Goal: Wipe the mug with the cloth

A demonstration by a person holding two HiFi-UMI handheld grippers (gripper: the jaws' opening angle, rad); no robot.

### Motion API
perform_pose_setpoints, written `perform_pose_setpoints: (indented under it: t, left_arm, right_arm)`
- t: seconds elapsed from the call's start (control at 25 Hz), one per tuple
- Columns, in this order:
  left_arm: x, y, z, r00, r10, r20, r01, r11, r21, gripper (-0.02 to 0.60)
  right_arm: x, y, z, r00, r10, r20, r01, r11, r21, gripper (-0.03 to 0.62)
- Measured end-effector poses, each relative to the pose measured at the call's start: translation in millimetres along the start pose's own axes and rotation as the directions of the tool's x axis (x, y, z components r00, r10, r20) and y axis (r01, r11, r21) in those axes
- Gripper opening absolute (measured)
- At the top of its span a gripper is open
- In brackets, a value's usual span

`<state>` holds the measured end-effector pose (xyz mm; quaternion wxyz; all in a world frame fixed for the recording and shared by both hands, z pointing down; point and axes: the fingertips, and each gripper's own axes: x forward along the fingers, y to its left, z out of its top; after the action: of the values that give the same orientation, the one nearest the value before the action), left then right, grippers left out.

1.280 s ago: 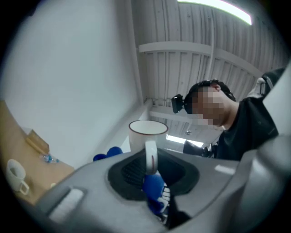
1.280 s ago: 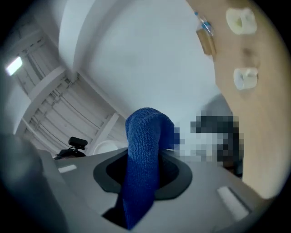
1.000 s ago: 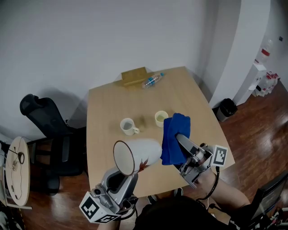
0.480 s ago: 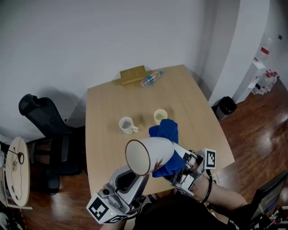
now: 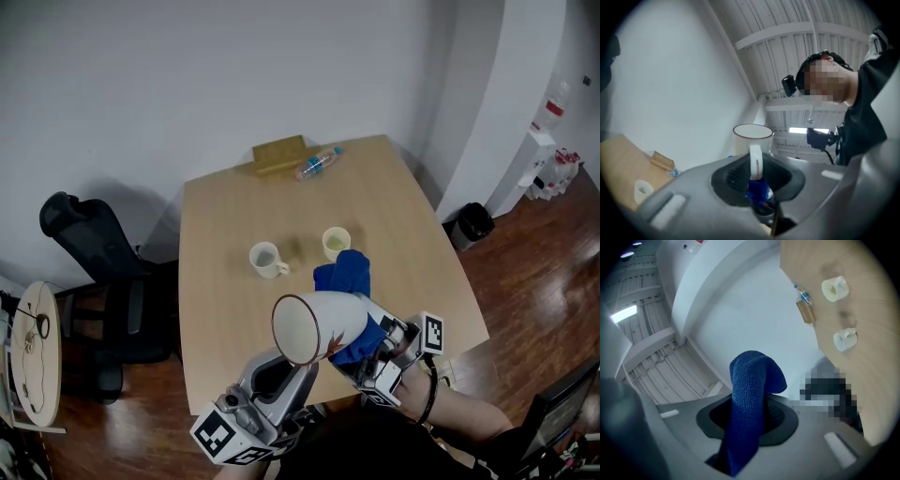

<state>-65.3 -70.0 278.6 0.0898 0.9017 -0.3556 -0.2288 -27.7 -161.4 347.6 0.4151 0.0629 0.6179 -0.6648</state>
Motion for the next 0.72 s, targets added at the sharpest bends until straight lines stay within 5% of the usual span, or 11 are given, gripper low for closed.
perform_pose_setpoints:
  t: [0.2,0.44,0.56,0.64,0.72]
  left_arm:
    - [-10.5,23.6,-7.1,0.996,0.085,-0.027,-0.086,0.996,-0.014,0.063]
    - [-6.7,14.4,-22.5,0.997,0.070,-0.041,-0.073,0.996,-0.057,0.063]
    - [-13.3,35.1,-24.3,0.984,0.169,-0.063,-0.169,0.986,-0.002,0.063]
    - [-25.5,58.2,-31.2,0.954,0.278,-0.113,-0.267,0.958,0.103,0.063]
    - [-39.2,80.7,-43.2,0.913,0.372,-0.165,-0.336,0.918,0.209,0.063]
  right_arm:
    - [-12.0,2.2,-4.5,1.000,-0.013,-0.002,0.013,1.000,-0.005,0.117]
    - [-12.8,4.3,22.6,0.998,0.002,0.055,0.000,0.999,-0.033,0.117]
    - [-19.7,1.3,31.7,0.997,-0.057,0.054,0.063,0.991,-0.116,0.117]
    - [-25.7,-2.7,44.2,0.986,-0.156,0.054,0.165,0.953,-0.254,0.117]
    - [-33.2,-9.8,58.7,0.957,-0.287,0.051,0.281,0.861,-0.425,0.117]
